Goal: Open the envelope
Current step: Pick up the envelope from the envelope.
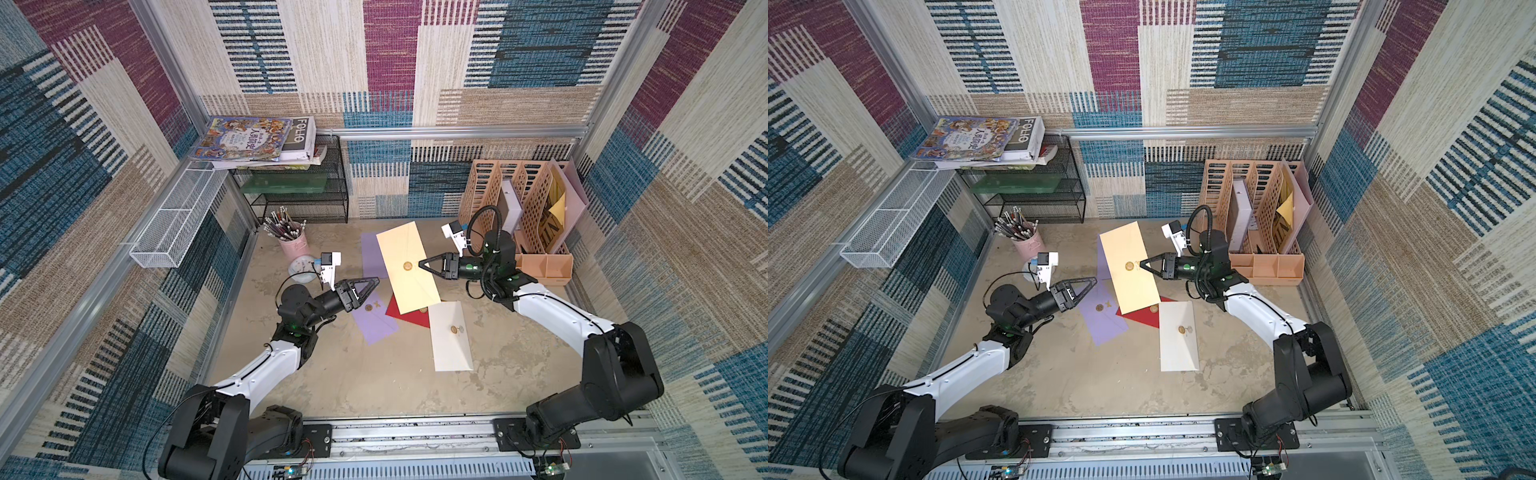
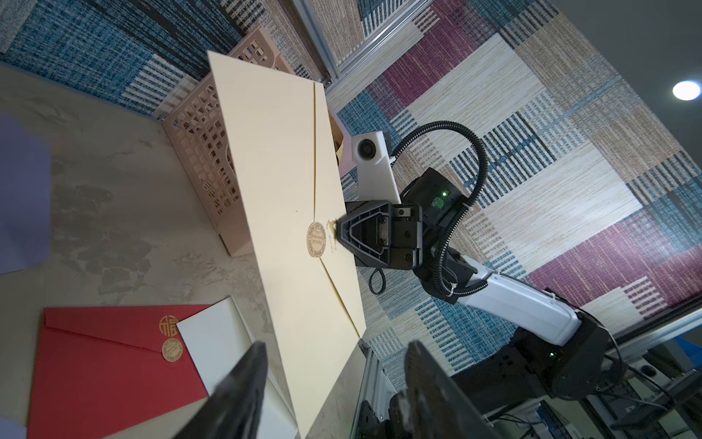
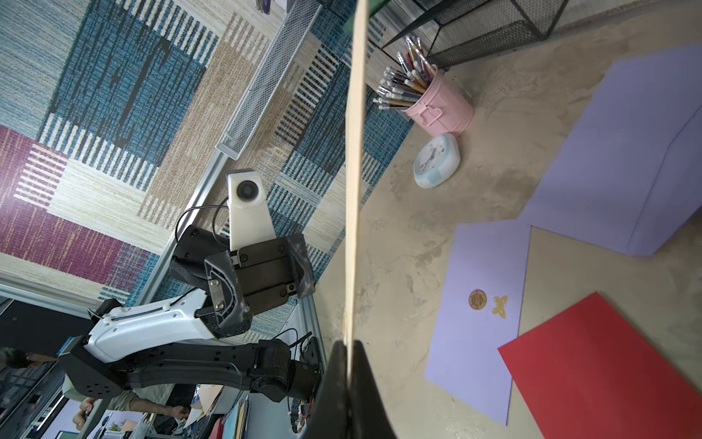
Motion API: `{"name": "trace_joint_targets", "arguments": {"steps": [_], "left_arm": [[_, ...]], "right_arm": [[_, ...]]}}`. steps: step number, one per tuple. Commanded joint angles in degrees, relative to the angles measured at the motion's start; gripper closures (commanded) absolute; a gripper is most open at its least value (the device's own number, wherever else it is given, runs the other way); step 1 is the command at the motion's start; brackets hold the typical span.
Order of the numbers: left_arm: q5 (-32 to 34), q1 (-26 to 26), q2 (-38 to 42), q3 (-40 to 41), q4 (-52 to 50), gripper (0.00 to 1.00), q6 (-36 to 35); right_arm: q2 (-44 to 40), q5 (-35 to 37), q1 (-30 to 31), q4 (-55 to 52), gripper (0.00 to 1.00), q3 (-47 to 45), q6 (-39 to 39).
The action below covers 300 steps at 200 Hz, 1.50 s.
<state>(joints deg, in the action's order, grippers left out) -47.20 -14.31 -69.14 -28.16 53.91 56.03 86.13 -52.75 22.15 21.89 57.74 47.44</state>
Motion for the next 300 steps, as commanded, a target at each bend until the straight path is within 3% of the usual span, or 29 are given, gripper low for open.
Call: {"name": "trace_joint_targets", "arguments": {"steps": [1, 92, 135, 188, 227, 249, 275, 300], "left_arm": [[-1.62, 0.75, -0.50, -0.12, 4.97, 0.40, 2.17], [-2.61, 1.39, -0.21, -2.11, 2.53, 0.40, 0.80], [-1.94, 1.42, -0.19, -2.34, -0.33, 0.49, -0.58], [0.15, 1.40, -2.51, -2.25, -4.91, 0.36, -2.92], [-1.02, 1.21, -8.27, -3.18, 0.94, 0.35, 0.15], [-1.64, 1.04, -10.85, -4.11, 3.99, 0.48, 1.67], [-2.56, 0.06, -12.93, -5.51, 5.23, 0.70, 2.16], [-3.00, -1.55, -14.45, -6.54, 4.87, 0.80, 1.78]], "right_arm": [[-0.30, -1.17, 0.63, 4.35, 1.00, 0.54, 1.71], [0.74, -1.45, 6.06, 5.33, 1.00, -0.60, 1.35], [1.67, -1.78, 7.53, 5.93, 1.00, -0.95, 1.72], [0.90, -0.47, 7.37, 4.54, 1.00, -1.63, 0.35], [0.05, -0.45, 7.18, 5.24, 1.00, -4.56, 0.79], [-0.75, -0.42, 7.03, 5.27, 1.00, -7.06, 0.81], [-1.40, -0.12, 6.81, 5.66, 1.00, -9.49, 0.81], [-1.23, 0.17, 6.41, 7.01, 1.00, -10.45, 1.58]]}}
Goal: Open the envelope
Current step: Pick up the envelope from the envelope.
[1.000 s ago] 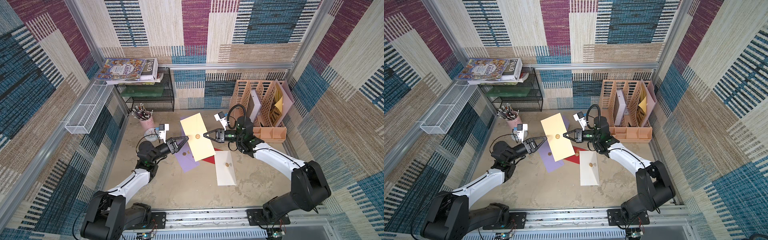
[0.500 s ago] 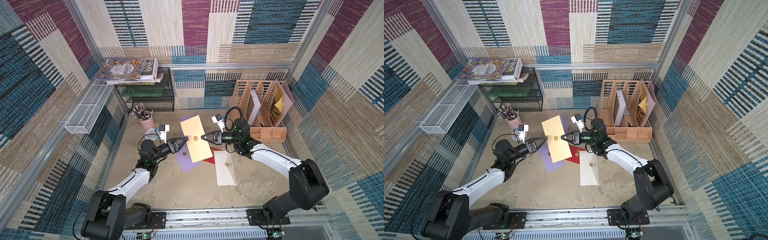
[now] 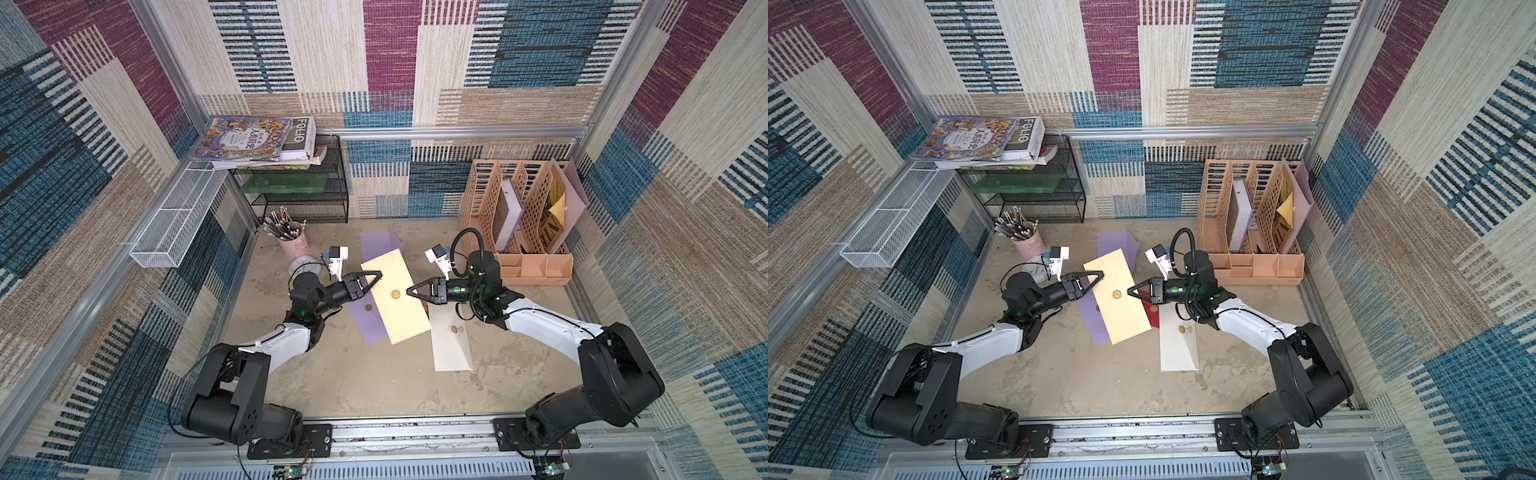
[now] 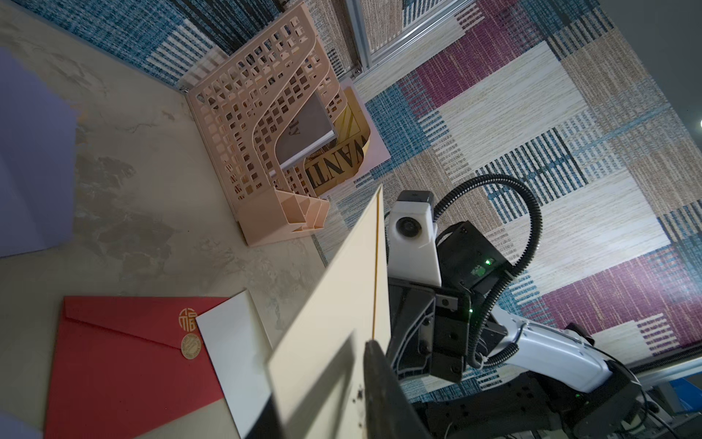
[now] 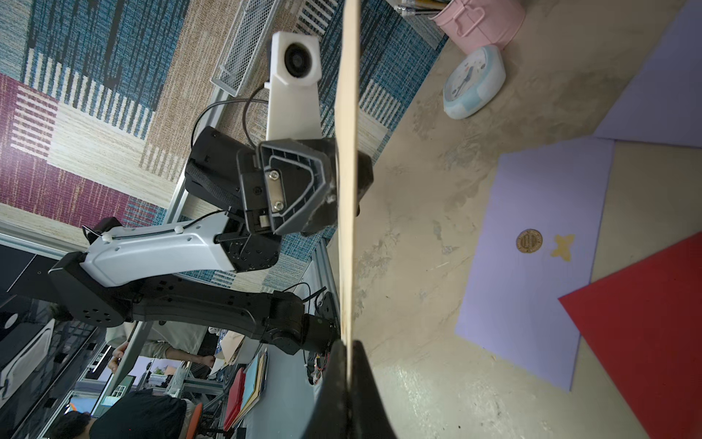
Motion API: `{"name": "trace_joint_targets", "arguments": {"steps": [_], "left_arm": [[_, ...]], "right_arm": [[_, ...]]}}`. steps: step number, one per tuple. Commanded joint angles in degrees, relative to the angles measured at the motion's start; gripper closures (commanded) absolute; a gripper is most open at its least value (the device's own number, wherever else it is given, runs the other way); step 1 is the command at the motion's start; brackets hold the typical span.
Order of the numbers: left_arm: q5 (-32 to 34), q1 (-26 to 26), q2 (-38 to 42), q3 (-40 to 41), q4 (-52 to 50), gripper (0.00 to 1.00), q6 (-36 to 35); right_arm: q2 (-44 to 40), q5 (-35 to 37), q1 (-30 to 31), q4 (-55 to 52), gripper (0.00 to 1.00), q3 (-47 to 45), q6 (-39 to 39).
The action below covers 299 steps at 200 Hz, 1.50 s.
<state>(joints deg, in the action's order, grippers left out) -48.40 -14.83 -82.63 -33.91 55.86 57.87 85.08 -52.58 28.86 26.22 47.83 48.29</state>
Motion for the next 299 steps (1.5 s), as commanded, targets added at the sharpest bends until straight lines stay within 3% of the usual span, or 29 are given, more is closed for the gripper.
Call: {"name": "trace_joint_targets", "arguments": {"steps": [1, 18, 30, 48, 66, 82, 99, 121, 154, 163, 176, 185, 211, 233, 251, 299], "left_arm": [[-1.79, -1.05, -0.96, -0.80, 2.89, 0.80, -0.09], [-1.38, -1.56, -1.35, -0.64, 2.86, 0.77, -0.11], [-0.95, -1.91, -1.39, -0.37, 2.87, 0.61, -0.02], [-0.50, -2.17, -1.17, 0.05, 2.77, 0.46, -0.04], [-0.20, -2.70, -1.04, 0.47, 2.90, 0.44, -0.11], [-0.20, -3.14, -1.04, 0.67, 2.77, 0.55, -0.34], [-0.37, -3.42, -1.30, 0.33, 2.85, 0.85, -0.35], [-0.42, -3.83, -1.48, 0.07, 3.30, 1.00, -0.18], [0.29, -4.23, -1.47, 0.12, 2.61, 1.00, -0.95], [0.48, -4.31, -1.65, 0.08, 2.47, 1.00, -1.11], [0.68, -4.45, -2.16, -0.05, 2.21, 1.00, -1.35], [1.05, -4.51, -2.25, -0.10, 1.74, 1.00, -1.55], [2.37, -4.51, -1.67, -0.43, -2.14, 1.00, -3.80], [3.56, -4.50, -0.73, -0.54, -4.81, 1.00, -5.26], [3.84, -4.46, 0.05, -0.66, -6.50, 1.00, -6.16], [4.45, -4.51, 1.07, -0.62, -7.78, 1.00, -6.75]], "right_arm": [[-0.13, 0.01, -0.34, 2.78, 1.00, -0.59, 0.74], [0.02, 0.06, -0.74, 3.05, 1.00, -0.66, 1.00], [0.09, 0.25, -1.09, 3.26, 1.00, -0.67, 1.11], [0.25, 0.45, -1.66, 3.75, 1.00, -0.60, 1.43], [0.44, 0.85, -2.19, 4.79, 1.00, -0.70, 2.37], [1.10, 0.48, -2.15, 5.77, 1.00, -0.46, 3.06], [1.51, 0.56, -2.05, 6.56, 1.00, -0.46, 3.76], [1.92, 0.81, -2.06, 6.66, 1.00, -0.37, 3.83], [2.44, 1.36, -1.88, 4.86, 0.97, -0.14, 2.72], [2.38, 2.77, -1.62, 1.34, 0.84, 0.46, 0.87], [1.79, 6.12, -0.96, -4.58, 0.57, 1.49, -2.92], [0.83, 9.62, -0.44, -8.58, 0.44, 1.85, -5.25], [-3.16, 18.59, 0.40, -15.48, 0.30, 0.99, -8.84], [-7.34, 27.66, 0.39, -20.56, 0.29, -0.72, -9.93], [-10.13, 35.49, 0.20, -25.44, 0.36, -2.15, -9.64], [-11.94, 36.03, 0.26, -29.63, 0.42, -7.34, -6.84]]}}
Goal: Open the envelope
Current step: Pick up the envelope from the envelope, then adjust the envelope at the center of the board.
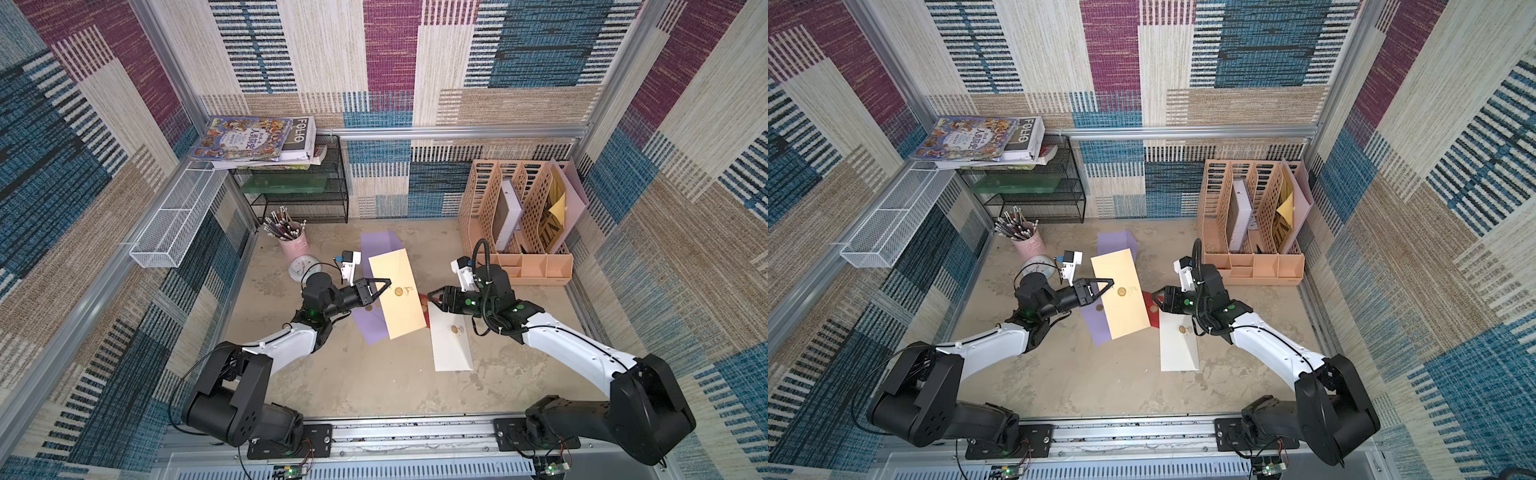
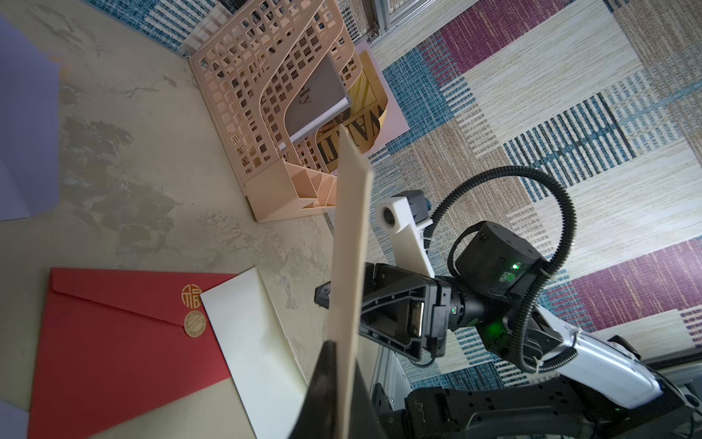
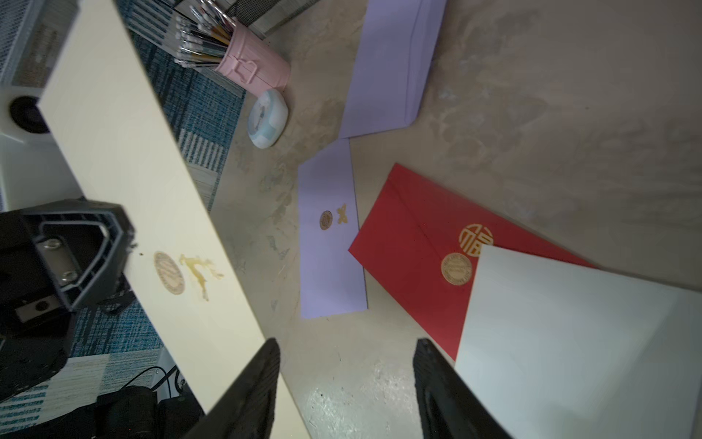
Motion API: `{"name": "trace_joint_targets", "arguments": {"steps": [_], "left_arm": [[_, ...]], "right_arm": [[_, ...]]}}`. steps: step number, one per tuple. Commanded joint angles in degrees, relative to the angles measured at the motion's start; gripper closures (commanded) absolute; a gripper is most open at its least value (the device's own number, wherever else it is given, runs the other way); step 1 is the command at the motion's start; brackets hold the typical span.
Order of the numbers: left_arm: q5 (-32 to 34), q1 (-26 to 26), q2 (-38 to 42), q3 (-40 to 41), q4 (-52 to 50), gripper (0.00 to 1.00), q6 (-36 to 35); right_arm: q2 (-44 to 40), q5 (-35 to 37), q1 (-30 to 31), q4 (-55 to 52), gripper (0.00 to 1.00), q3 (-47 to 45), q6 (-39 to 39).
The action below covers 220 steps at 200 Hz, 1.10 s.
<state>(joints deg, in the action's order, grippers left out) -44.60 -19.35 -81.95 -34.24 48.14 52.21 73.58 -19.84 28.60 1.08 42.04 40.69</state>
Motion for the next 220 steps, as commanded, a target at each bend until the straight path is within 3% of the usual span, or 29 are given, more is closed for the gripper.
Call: {"name": "trace_joint_targets", "arguments": {"steps": [1, 107, 220], "left_arm": [[0.65, 0.02, 0.35, -0.30, -0.06, 1.00, -1.12], [1.03, 0.02, 0.81, -0.35, -1.32, 1.00, -1.78], [1.19, 0.03, 1.29, 0.39, -1.21, 1.00, -1.81]], "right_arm": [[-0.45, 3.29, 0.55, -4.59, 0.42, -1.67, 0.78], [-8.45, 7.13, -0.16, -10.82, 0.48, -10.34, 2.56], [0.15, 2.27, -2.58, -2.24, 0.48, -11.41, 1.81]]}}
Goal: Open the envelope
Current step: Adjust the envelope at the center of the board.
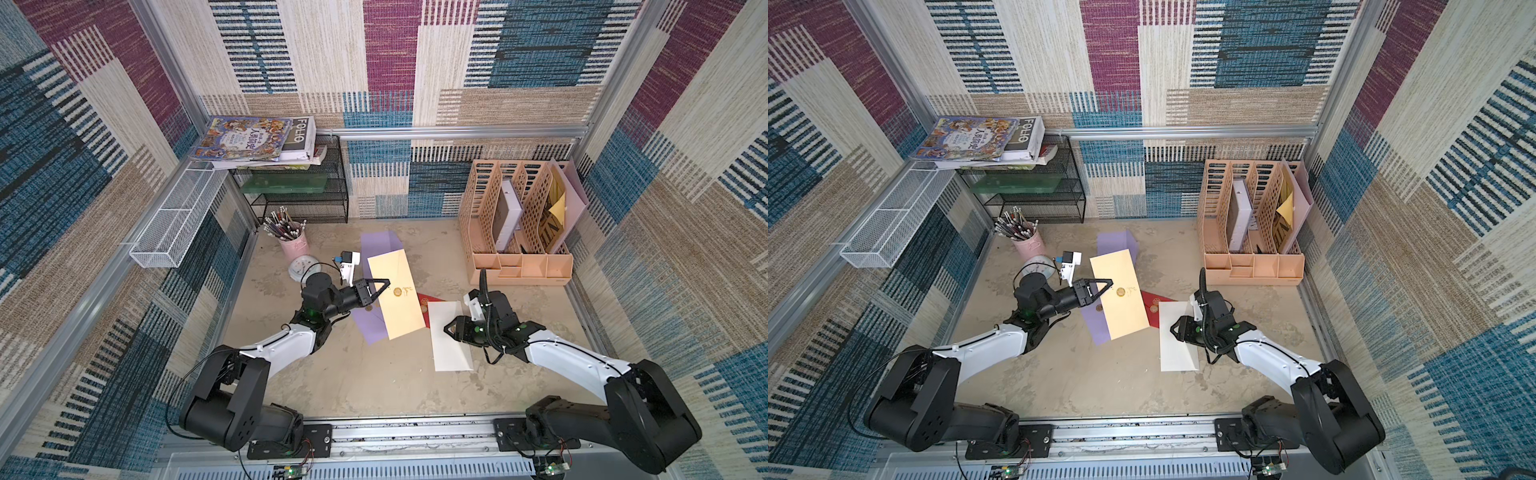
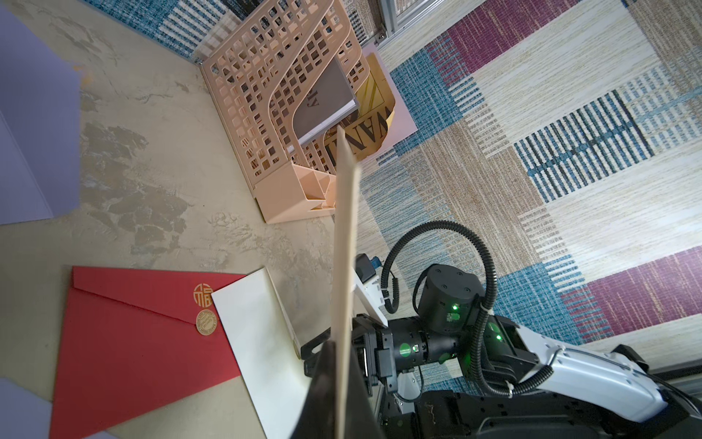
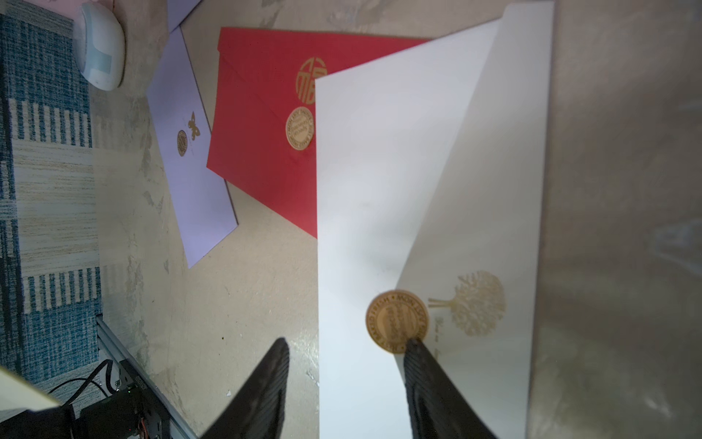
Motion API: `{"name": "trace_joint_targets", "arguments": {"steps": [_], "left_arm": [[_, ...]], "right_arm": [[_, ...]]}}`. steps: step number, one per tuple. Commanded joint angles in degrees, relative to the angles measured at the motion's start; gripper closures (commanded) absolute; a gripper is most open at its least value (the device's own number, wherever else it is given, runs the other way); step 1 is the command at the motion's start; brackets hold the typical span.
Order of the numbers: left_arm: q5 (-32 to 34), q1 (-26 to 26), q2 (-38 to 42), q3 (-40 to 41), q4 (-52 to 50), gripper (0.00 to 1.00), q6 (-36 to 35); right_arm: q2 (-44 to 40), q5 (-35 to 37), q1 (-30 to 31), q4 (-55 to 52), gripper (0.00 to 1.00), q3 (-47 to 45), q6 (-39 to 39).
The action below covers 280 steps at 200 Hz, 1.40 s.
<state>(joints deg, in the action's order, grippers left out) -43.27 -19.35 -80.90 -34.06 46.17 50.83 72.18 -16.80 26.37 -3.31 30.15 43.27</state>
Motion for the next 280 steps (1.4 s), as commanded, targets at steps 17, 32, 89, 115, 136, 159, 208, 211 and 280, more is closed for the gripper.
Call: {"name": "trace_joint_targets", "arguments": {"steps": [17, 32, 89, 115, 136, 159, 208, 211, 280], "left_arm": [[-0.15, 0.02, 0.30, 0.23, 0.76, 1.00, -0.48], [-0.22, 0.04, 0.30, 0.31, 0.61, 1.00, -0.63], [-0.05, 0.02, 0.81, 0.58, -0.01, 1.00, -1.00], [0.02, 0.02, 0.83, 0.58, -0.04, 1.00, -1.08], [-0.06, 0.02, 0.75, 0.58, 0.03, 1.00, -1.04], [-0.06, 0.07, 0.66, 0.58, 0.05, 1.00, -1.00], [-0.07, 0.04, 1.05, 0.84, -0.01, 1.00, -1.11], [0.00, 0.04, 1.14, 0.84, -0.15, 1.00, -1.20], [0.32, 0.11, 2.14, 0.49, -2.16, 1.00, -2.29]], "right_arm": [[3.74, -2.10, -0.84, 4.03, 0.48, 0.11, -0.81], [5.91, -3.27, -1.03, 5.72, 0.48, -0.09, -0.77], [11.57, -6.10, -0.76, 9.33, 0.49, 1.28, -0.51], [11.12, -5.77, -0.36, 8.68, 0.50, 2.41, -0.72], [10.14, -5.64, -0.01, 8.33, 0.50, 3.19, -0.68], [9.31, -5.36, 0.22, 7.78, 0.50, 4.41, -0.97], [13.25, -6.90, 0.08, 9.18, 0.50, 3.84, -1.08], [13.45, -6.99, 0.08, 9.44, 0.50, 3.62, -0.97], [16.35, -9.04, 0.30, 11.86, 0.51, 2.72, -0.81]]}}
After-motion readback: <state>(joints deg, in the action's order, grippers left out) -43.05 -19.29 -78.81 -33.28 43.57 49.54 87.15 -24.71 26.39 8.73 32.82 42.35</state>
